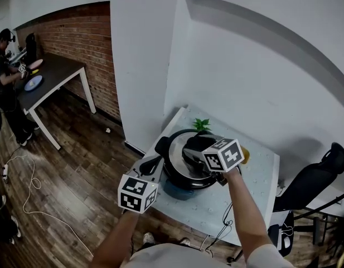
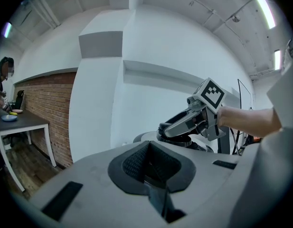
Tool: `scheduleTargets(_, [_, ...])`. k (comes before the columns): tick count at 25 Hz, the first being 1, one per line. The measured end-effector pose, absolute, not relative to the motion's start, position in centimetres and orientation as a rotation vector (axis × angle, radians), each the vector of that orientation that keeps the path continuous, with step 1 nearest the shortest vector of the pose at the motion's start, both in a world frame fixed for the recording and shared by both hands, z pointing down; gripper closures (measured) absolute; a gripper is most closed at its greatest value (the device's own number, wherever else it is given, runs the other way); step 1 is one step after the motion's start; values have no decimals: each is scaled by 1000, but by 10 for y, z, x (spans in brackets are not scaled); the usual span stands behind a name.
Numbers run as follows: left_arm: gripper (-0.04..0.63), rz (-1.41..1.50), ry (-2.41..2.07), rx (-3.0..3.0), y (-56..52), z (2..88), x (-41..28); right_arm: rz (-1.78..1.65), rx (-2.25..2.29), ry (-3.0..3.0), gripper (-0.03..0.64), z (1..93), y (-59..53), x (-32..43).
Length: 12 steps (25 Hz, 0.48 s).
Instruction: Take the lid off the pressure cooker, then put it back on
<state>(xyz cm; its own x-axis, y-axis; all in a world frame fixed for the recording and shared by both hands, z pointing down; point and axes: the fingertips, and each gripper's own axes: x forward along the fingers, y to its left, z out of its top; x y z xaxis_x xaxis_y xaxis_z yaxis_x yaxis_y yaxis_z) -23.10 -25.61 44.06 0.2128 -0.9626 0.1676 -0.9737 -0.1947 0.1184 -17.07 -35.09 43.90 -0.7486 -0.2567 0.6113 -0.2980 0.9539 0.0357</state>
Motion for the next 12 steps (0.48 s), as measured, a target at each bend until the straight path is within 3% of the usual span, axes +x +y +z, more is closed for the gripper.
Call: scheduleTargets(12, [582,113,-1937,2226,-246,435,-220,-31,-5,-2470,339,441,-338,-173])
